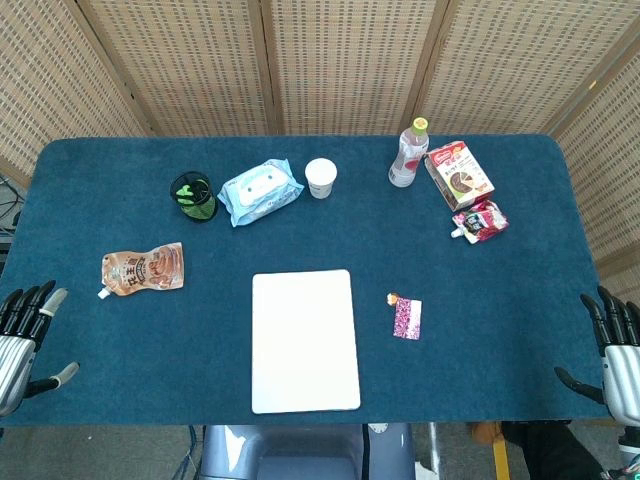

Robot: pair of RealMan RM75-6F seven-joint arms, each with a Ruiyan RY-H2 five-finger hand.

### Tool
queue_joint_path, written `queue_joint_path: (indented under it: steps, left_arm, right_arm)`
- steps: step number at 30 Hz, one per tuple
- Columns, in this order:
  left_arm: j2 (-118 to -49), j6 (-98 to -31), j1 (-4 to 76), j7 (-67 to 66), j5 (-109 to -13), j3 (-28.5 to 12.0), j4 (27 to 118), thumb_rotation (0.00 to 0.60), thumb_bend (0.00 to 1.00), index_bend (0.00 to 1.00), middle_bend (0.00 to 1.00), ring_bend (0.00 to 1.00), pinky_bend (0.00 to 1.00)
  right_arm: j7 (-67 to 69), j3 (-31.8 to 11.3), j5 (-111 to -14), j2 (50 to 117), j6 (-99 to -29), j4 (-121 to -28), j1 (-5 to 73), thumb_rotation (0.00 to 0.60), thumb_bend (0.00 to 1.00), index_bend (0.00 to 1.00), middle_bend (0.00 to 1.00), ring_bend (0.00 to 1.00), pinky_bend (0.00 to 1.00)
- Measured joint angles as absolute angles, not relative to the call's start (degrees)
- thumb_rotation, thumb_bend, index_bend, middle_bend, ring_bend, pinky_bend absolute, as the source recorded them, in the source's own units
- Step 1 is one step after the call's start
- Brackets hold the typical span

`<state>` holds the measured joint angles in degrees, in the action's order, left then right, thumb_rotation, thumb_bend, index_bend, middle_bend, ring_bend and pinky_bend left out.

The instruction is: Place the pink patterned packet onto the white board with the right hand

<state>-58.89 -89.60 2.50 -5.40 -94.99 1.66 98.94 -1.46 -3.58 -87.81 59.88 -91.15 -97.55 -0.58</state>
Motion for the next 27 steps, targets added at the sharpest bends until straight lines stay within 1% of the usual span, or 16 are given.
queue_joint_path:
  steps: [10,14,20,23,27]
  left_arm:
    - [-58.95,-89.2,2.56,-5.49,-95.09,1.79,98.87,0.6,0.0,0.0,0.0,0.0,0.0]
    - [-59.01,-88.76,2.77,-5.66,-94.54,1.57,99.02,0.6,0.0,0.0,0.0,0.0,0.0]
    - [-58.98,-87.71,3.27,-5.97,-93.3,1.04,99.42,0.6,0.0,0.0,0.0,0.0,0.0]
    - [-58.98,-87.29,3.41,-6.24,-92.43,0.78,99.66,0.6,0.0,0.0,0.0,0.0,0.0]
    - [-59.01,-86.55,3.66,-6.61,-91.14,0.37,99.95,0.6,0.0,0.0,0.0,0.0,0.0]
  right_arm:
    - [-1.28,-3.17,-87.86,59.72,-89.93,-97.56,-0.32,0.6,0.0,0.0,0.0,0.0,0.0]
    - [-0.77,-2.75,-88.4,59.63,-87.59,-97.89,0.73,0.6,0.0,0.0,0.0,0.0,0.0]
    - [-0.99,-2.76,-89.22,59.63,-78.78,-98.71,5.88,0.6,0.0,0.0,0.0,0.0,0.0]
    - [-1.79,-3.56,-87.96,59.98,-72.22,-99.34,9.73,0.6,0.0,0.01,0.0,0.0,0.0]
    - [-4.93,-5.6,-82.97,62.12,-62.53,-99.75,16.05,0.6,0.0,0.05,0.0,0.0,0.0]
